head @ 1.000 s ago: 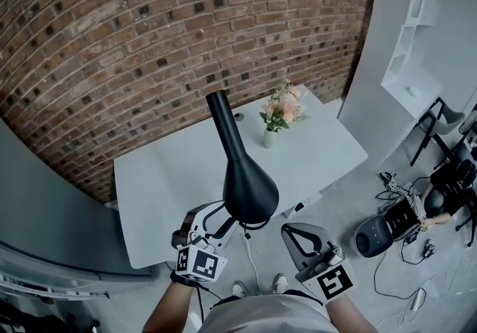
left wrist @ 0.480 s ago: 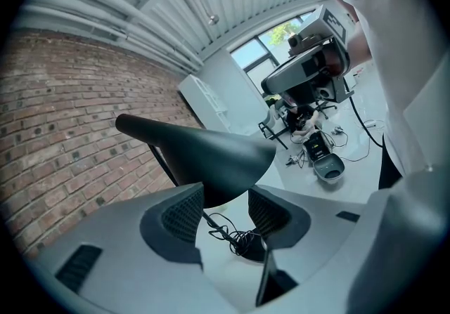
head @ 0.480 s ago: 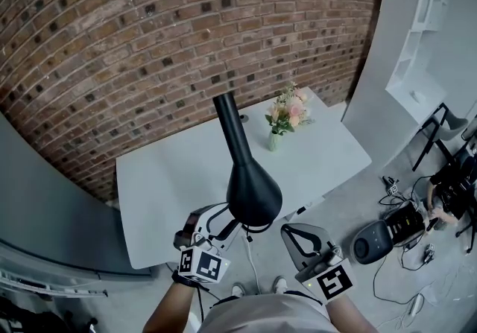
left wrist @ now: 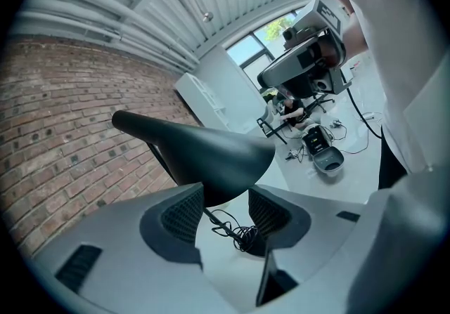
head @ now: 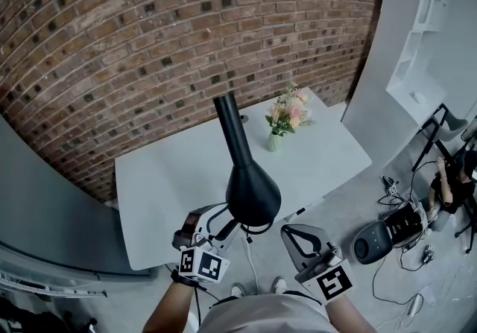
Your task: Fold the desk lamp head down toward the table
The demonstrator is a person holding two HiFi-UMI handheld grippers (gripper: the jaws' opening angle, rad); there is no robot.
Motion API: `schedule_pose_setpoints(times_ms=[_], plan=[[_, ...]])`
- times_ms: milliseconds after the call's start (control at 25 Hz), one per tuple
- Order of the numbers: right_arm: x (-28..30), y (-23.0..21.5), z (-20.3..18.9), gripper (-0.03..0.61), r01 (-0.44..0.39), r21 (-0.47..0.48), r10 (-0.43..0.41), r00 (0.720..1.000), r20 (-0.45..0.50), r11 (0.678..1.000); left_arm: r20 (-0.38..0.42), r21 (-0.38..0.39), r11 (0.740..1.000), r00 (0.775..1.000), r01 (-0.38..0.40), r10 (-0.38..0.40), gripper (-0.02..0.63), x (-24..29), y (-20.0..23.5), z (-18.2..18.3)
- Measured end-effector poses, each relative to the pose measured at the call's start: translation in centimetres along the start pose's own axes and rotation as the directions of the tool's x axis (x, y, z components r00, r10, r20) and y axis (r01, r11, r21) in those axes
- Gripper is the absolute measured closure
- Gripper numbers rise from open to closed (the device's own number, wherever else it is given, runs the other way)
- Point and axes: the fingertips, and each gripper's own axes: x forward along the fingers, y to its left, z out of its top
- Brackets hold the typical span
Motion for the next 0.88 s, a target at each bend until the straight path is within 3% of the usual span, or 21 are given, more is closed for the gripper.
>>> schedule_pose_setpoints(times_ms=[880], plan=[[1.3,-0.2,-0.1,0.560,0.005,0.011,-0.005,1.000,0.006,1.000,-0.011,0.018,1.000,1.000,0.018,-0.018,0.420,0.8,0.3,-1.4]])
